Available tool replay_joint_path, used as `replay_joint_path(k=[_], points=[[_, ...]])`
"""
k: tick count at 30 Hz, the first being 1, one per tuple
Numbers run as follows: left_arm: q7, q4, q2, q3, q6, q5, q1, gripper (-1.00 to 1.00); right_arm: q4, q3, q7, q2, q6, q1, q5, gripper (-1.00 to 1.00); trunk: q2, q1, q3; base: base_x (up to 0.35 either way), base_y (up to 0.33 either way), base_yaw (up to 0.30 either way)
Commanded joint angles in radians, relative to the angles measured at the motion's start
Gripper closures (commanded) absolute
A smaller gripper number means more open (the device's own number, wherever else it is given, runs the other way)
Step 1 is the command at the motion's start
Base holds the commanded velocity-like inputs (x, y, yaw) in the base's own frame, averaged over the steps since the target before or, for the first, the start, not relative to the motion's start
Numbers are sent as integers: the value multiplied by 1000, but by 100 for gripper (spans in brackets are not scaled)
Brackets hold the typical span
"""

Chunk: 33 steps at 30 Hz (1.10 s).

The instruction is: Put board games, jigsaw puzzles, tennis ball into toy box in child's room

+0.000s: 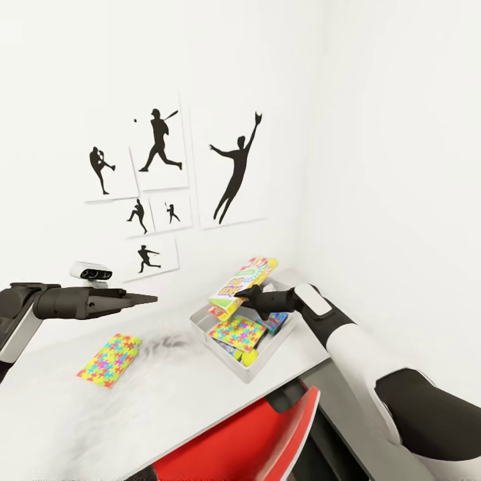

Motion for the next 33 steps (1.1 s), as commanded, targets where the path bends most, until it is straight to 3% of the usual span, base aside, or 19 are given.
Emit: replay_joint_path(k=[1,12,33], points=[[-4,0,1,-2,11,1,-1,-100,-1,3,-9,-6,0,-1,-14,100,-3,1,-4,0,0,48],[-4,0,2,-2,11,1,-1,-100,0,-4,-9,-19,-3,-1,-14,100,-3,1,-21,0,0,-8],[-4,0,2,-2,11,1,0,-100,-2,-3,-12,-13,-24,-1,-11,100,-3,1,-56,0,0,-56]])
